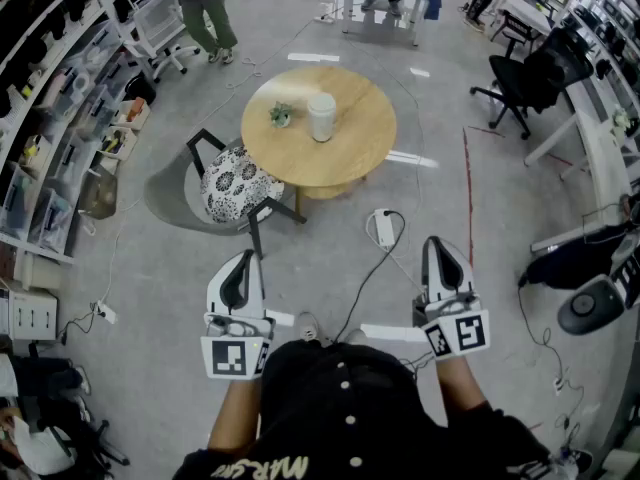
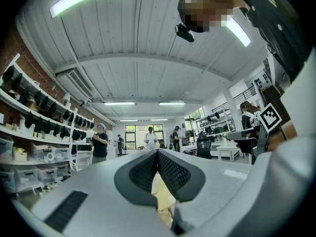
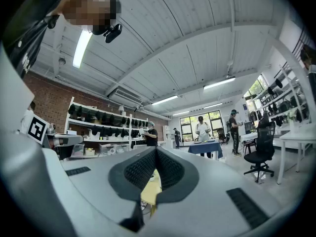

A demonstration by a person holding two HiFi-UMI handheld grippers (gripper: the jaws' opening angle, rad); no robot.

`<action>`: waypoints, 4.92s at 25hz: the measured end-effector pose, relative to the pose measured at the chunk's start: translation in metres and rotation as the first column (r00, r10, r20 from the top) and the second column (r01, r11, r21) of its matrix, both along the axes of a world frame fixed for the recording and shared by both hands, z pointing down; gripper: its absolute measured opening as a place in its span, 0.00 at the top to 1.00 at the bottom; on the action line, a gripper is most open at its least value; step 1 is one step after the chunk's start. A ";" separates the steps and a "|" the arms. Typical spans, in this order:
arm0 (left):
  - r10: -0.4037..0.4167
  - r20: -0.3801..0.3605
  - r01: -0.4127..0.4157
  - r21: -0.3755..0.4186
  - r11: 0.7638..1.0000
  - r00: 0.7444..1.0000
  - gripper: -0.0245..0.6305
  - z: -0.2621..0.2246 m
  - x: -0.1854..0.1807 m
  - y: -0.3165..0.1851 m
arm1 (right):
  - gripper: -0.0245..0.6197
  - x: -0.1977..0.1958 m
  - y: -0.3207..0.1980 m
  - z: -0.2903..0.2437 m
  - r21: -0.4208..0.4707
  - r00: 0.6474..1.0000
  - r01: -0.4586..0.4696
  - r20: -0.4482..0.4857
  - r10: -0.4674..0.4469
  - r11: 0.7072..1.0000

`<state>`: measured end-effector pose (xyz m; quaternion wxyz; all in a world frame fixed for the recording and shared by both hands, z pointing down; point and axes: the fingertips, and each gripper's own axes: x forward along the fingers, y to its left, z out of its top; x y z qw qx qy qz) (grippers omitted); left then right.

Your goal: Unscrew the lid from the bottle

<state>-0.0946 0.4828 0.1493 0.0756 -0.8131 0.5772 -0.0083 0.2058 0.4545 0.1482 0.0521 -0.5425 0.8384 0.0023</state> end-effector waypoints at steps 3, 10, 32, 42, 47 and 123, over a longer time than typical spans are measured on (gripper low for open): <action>-0.007 -0.032 0.007 0.006 1.000 0.999 0.96 -0.010 0.005 -0.006 | 0.96 0.000 -0.004 0.000 0.005 1.000 0.014 -0.001 -0.014 1.000; -0.029 -0.074 0.029 0.003 1.000 0.997 0.96 -0.010 0.006 -0.011 | 0.95 0.002 -0.005 -0.006 0.041 0.998 0.023 0.060 -0.026 0.999; 0.138 -0.100 -0.144 -0.055 0.988 0.985 0.44 0.015 -0.034 -0.073 | 0.46 -0.082 -0.051 0.006 -0.001 0.999 0.038 0.007 -0.038 0.999; 0.177 -0.103 -0.184 -0.071 0.980 0.979 0.44 0.022 -0.028 -0.140 | 0.46 -0.088 -0.109 0.014 -0.011 1.000 0.023 0.005 -0.023 1.000; 0.172 -0.119 -0.183 -0.081 0.980 0.978 0.44 0.031 -0.019 -0.198 | 0.47 -0.077 -0.172 0.020 -0.009 0.999 0.036 0.009 -0.035 0.999; 0.597 0.008 -0.517 -0.492 0.700 0.802 0.42 0.382 0.116 -0.555 | 0.20 -0.236 -0.535 0.255 -0.322 0.709 0.560 -0.291 -0.642 0.764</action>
